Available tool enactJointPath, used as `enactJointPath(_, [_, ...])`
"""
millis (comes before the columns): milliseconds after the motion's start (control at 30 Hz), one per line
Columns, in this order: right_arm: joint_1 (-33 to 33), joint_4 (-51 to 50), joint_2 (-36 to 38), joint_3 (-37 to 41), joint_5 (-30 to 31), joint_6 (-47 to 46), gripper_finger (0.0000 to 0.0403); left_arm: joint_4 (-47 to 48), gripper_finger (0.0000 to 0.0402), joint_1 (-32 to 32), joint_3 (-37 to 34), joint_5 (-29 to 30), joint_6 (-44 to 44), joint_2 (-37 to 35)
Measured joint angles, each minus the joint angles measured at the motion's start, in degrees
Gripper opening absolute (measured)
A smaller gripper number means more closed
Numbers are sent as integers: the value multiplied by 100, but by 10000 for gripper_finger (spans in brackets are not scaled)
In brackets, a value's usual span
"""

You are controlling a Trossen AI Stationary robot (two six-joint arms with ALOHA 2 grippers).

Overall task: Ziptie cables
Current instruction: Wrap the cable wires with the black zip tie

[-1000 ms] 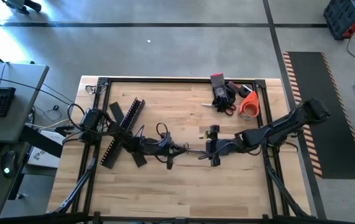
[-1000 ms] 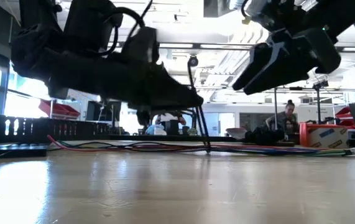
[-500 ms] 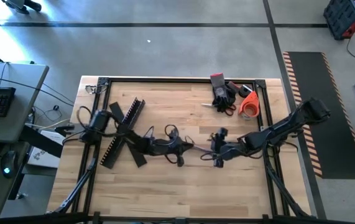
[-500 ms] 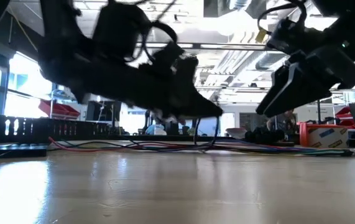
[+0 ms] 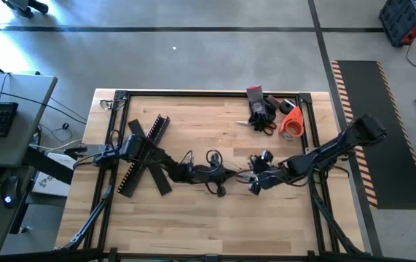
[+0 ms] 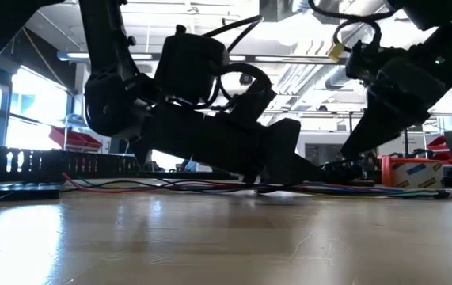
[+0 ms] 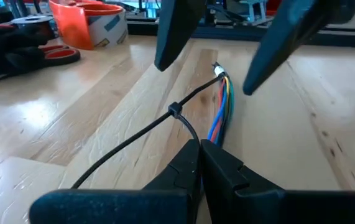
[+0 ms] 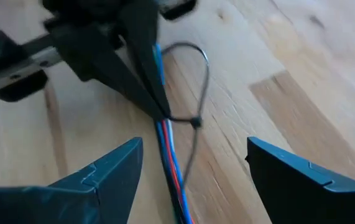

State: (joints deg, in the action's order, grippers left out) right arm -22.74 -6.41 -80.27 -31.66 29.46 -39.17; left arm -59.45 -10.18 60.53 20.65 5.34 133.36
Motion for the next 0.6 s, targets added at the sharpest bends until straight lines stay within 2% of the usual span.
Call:
enactJointPath(133, [65,-107,0,21,-89,-492,270,5,0,-78,0,18,-237,0])
enactJointPath(300, [180,817,0,333,-875,-606,255,5,0,-257,0,428,-772,0])
enactJointPath(467, [186,1747,0,648,-1023,-604,204,-8,0,-442,0,704,-1302,0])
enactJointPath(600, [186,1835,0,669,-1014,-667,145,-22,0,-531,0,865,-1533,0])
